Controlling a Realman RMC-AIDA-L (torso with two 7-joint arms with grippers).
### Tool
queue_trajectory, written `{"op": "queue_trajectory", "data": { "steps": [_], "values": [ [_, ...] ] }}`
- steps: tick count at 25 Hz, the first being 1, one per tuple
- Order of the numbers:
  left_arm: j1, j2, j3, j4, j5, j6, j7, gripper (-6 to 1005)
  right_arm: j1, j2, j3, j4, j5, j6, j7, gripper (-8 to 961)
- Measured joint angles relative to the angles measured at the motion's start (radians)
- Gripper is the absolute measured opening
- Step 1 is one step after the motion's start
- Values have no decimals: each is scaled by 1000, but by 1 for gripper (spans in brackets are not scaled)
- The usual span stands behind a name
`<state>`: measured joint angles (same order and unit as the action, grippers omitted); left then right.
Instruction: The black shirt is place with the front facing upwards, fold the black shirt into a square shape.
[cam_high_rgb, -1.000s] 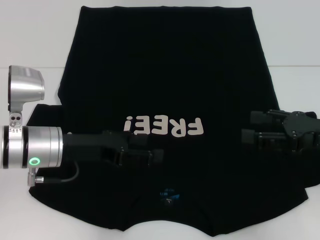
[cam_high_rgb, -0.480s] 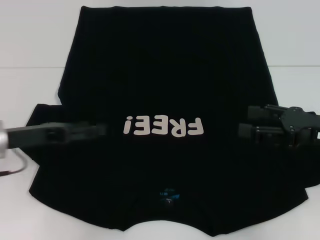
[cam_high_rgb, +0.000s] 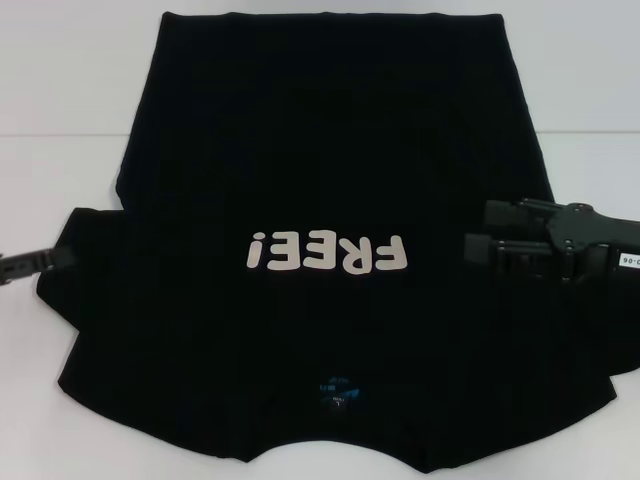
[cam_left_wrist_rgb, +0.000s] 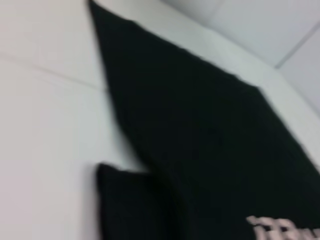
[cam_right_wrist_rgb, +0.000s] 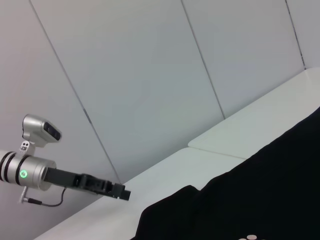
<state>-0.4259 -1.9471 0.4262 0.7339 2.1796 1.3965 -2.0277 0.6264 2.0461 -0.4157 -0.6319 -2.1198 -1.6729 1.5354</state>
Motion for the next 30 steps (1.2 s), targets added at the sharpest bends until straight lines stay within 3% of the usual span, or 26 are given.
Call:
{"op": "queue_trajectory", "data": {
  "steps": [9, 30],
  "values": [
    [-16, -9, 12, -13, 106, -98, -37, 874, 15, 0, 0, 0, 2, 1, 8, 913],
    [-58, -31, 19, -39, 151, -214, -39, 874, 18, -1, 0, 0, 3, -5, 9, 914]
  ]
}}
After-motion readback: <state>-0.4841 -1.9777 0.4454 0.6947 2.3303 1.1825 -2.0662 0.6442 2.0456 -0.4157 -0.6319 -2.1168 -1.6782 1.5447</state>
